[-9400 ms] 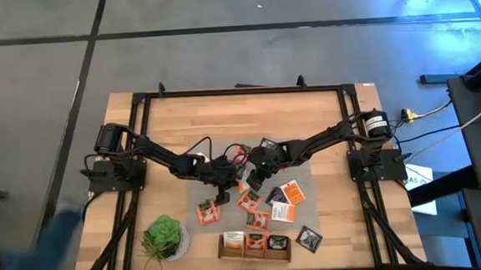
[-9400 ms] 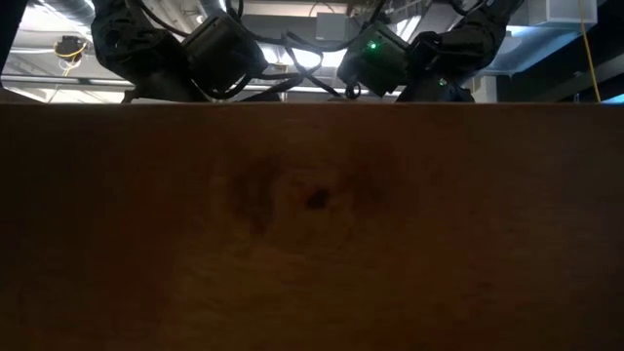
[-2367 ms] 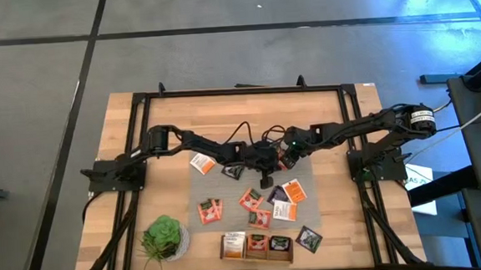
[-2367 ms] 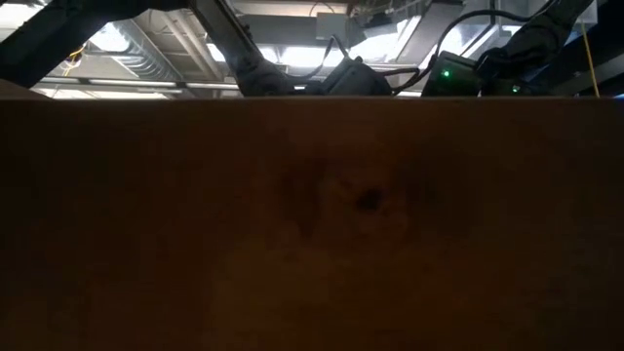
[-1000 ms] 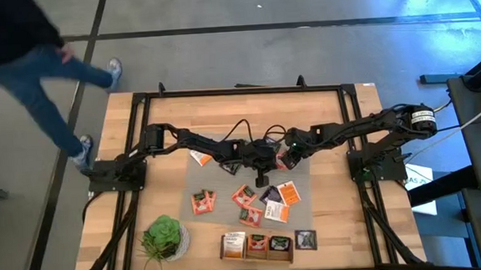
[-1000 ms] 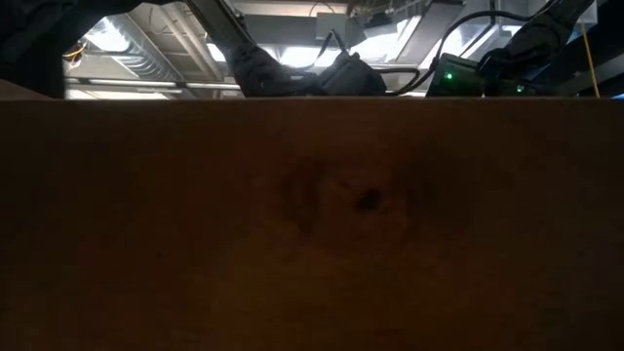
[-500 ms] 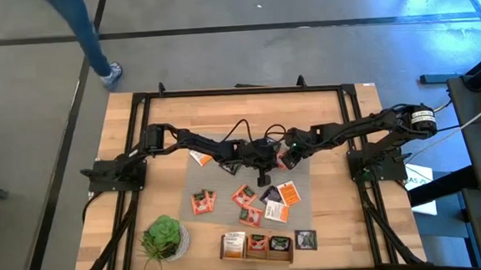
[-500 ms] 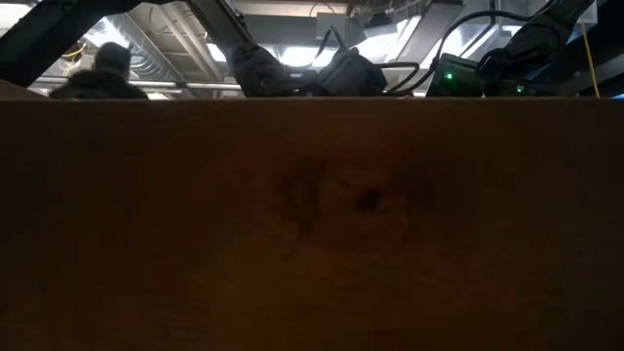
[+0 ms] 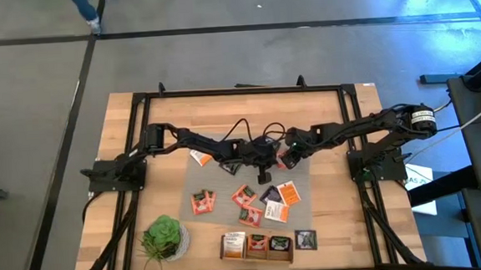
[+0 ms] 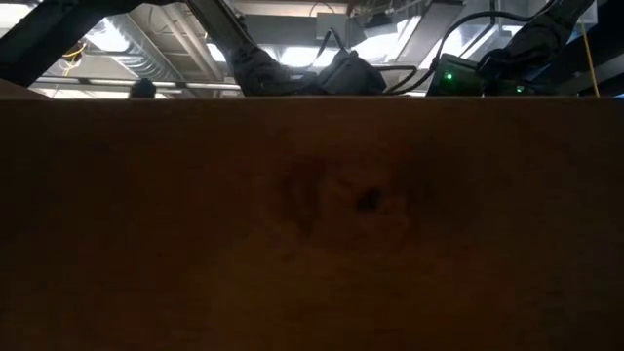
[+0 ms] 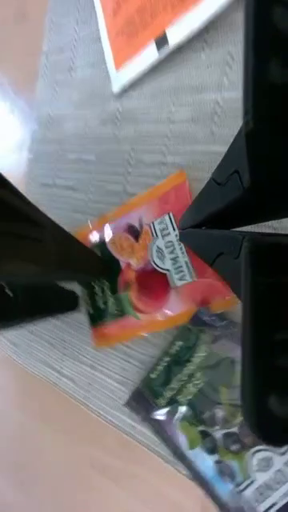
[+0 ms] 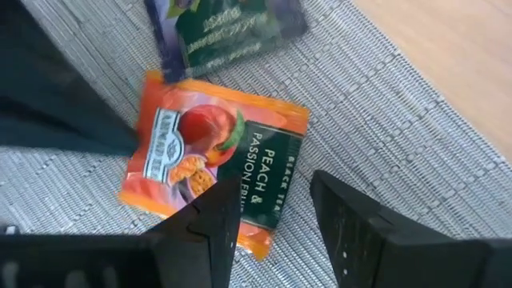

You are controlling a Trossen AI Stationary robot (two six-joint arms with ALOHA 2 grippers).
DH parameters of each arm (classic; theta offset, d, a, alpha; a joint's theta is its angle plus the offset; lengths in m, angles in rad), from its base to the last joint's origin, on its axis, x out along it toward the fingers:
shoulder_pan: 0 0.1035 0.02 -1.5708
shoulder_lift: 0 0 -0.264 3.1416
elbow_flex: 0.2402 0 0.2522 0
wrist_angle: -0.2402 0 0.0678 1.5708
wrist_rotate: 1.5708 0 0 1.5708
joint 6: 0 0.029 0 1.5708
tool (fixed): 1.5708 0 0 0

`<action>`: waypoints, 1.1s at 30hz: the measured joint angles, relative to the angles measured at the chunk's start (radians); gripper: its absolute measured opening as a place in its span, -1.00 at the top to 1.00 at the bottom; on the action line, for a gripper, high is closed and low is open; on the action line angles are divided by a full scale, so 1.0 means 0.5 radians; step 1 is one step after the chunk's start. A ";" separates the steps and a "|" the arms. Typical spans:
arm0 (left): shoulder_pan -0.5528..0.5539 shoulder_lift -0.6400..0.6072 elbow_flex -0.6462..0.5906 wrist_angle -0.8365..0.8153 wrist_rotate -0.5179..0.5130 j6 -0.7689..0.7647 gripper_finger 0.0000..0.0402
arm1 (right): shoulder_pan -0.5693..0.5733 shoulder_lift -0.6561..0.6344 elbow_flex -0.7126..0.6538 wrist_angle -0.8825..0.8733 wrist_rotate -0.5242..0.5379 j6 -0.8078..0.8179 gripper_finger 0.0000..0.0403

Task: Pick & Place Tea
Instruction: Put the orange tea bag into the middle section of the wooden organizer

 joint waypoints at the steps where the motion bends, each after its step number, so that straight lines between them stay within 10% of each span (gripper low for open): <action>1: 0.006 0.000 -0.013 0.003 -0.002 -0.017 0.98 | 0.000 0.000 -0.001 0.016 -0.014 0.000 0.21; 33: 0.014 0.105 -0.048 0.080 -0.012 -0.222 0.99 | 0.000 -0.023 -0.002 0.104 -0.189 0.053 0.21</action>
